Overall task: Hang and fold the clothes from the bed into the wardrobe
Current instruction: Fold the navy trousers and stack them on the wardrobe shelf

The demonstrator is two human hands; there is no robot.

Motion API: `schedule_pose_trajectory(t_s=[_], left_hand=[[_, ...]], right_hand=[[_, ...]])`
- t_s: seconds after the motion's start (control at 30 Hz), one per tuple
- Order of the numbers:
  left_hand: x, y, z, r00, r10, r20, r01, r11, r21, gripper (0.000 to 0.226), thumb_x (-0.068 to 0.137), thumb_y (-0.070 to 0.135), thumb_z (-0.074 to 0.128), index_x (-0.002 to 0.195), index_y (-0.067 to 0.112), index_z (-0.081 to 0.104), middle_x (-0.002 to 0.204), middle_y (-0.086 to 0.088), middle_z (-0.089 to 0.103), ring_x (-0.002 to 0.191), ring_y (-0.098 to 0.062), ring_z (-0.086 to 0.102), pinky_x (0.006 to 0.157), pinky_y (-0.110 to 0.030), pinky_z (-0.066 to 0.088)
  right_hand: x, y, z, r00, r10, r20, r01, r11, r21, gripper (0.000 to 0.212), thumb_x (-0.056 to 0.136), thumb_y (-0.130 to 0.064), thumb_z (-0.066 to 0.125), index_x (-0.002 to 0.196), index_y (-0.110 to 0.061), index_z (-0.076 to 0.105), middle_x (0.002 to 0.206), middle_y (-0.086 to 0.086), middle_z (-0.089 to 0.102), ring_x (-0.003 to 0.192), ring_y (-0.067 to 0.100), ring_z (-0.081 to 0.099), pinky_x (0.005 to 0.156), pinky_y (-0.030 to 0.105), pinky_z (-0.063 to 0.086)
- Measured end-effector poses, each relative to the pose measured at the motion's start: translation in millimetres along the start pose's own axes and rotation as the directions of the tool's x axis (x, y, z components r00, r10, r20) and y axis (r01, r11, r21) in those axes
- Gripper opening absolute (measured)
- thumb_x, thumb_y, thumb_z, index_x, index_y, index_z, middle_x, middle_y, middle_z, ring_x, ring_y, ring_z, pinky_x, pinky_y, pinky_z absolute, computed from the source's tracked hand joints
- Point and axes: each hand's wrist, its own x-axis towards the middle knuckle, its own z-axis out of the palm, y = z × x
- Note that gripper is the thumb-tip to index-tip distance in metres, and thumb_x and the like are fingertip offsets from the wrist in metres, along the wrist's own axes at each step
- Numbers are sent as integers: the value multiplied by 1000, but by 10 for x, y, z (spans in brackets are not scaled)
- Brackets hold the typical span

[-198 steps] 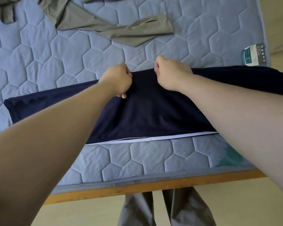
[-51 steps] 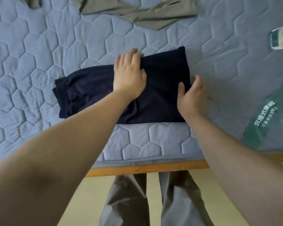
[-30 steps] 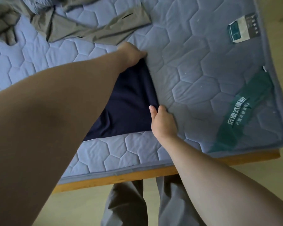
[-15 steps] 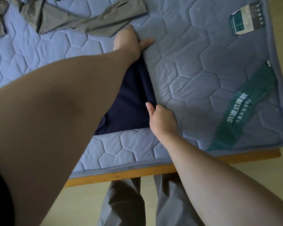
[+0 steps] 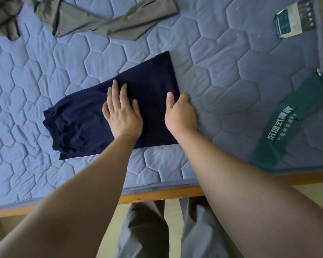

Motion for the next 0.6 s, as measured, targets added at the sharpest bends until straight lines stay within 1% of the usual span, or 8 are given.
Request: schedule_pose_trajectory(t_s=[0.07,0.13,0.23,0.37,0.4,0.47,0.53,0.6], left_hand=[[-105,-103,33,997,-46,67,43,998,43,60,105,41,35,160,23,21,170,-2,12,156,-21,10,124,-48,13],[-140,-133,50,992,-37,121,29,997,66,63,105,47,29,162,25,12,170,-2,6,157,-22,5,125,-50,9],[-134,-29,31,988,9,156,-17,999,51,68,104,54,26,163,24,7,171,-2,3,157,-23,1,126,-51,5],[-201,257,16,971,103,216,-112,993,30,75,102,61,26,163,25,2,171,1,-5,157,-22,-6,125,-52,-1],[-230,343,28,963,133,233,-142,990,19,75,101,62,25,163,26,1,170,2,-6,157,-22,-7,125,-54,-1],[-254,509,53,946,195,259,-202,979,1,76,100,66,22,162,28,-1,170,3,-8,157,-22,-8,124,-58,0],[-221,647,65,938,196,285,-202,979,-9,78,98,70,20,162,31,-3,170,5,-10,157,-21,-6,123,-59,3],[-155,741,51,934,141,328,-151,989,6,82,94,76,16,161,34,-4,170,8,-10,157,-21,-2,122,-59,8]], right_hand=[[69,-67,-17,1000,-27,-15,26,998,-55,45,108,-47,31,116,-7,51,113,18,68,106,41,63,69,38,36],[79,-93,-84,996,-79,-36,76,994,-77,40,109,-44,33,113,-9,52,111,17,69,102,42,63,67,38,34],[5,-30,-330,983,-154,-102,146,986,-80,37,109,-43,34,111,-11,52,106,16,69,97,42,63,66,38,35],[-61,253,-968,952,-147,-268,124,987,-104,38,108,-42,37,113,-9,56,110,19,68,102,44,60,70,39,32],[-84,323,-1137,943,-151,-297,123,986,-110,37,108,-42,38,112,-9,56,109,19,68,101,44,60,70,38,30],[-143,401,-1366,928,-172,-330,139,983,-122,34,108,-41,40,102,-10,52,94,15,64,92,43,59,68,35,27],[-232,396,-1440,914,-227,-336,187,971,-147,31,107,-40,42,93,-13,45,84,8,56,85,41,57,66,35,26],[-323,312,-1408,901,-293,-320,251,953,-168,34,107,-42,43,100,-10,52,94,12,63,92,41,59,68,36,31]])
